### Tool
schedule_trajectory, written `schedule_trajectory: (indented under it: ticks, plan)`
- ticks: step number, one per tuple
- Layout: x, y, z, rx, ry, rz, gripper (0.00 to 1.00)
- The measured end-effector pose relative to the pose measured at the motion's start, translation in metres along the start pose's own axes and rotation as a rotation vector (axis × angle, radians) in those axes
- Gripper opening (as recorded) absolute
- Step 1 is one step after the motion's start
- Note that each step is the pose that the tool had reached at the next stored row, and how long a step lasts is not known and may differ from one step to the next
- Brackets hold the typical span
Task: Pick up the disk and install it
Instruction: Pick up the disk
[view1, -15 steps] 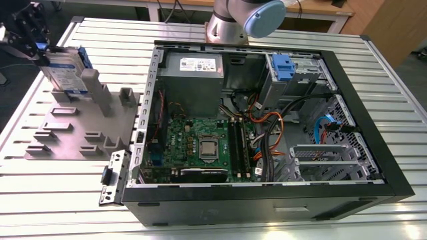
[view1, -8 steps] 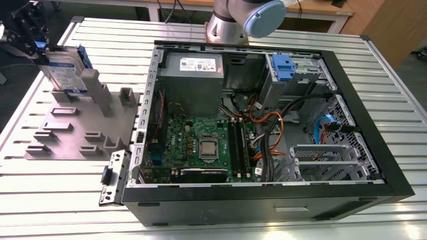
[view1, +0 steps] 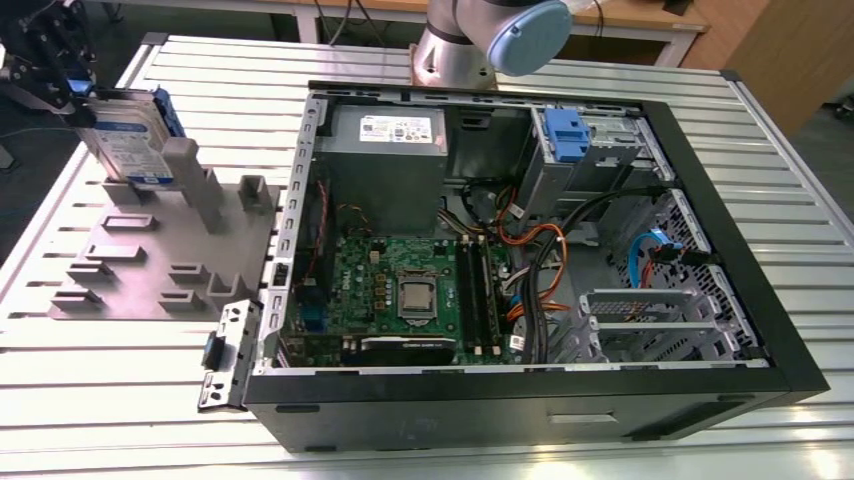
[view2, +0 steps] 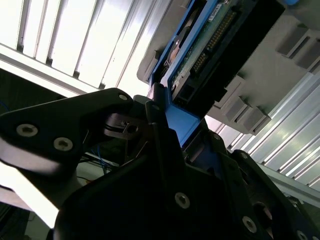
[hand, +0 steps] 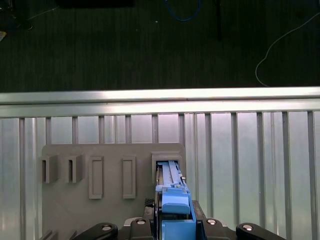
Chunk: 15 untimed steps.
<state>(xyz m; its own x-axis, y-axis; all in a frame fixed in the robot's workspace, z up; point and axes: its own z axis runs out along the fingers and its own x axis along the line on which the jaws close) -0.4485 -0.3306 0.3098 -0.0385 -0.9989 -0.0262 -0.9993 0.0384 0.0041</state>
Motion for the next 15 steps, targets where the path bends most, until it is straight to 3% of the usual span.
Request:
schedule_trajectory:
  ticks: [15]
  plan:
    - [-0.0001, 0.0, -0.0036, -0.0001, 0.0, 0.0, 0.37]
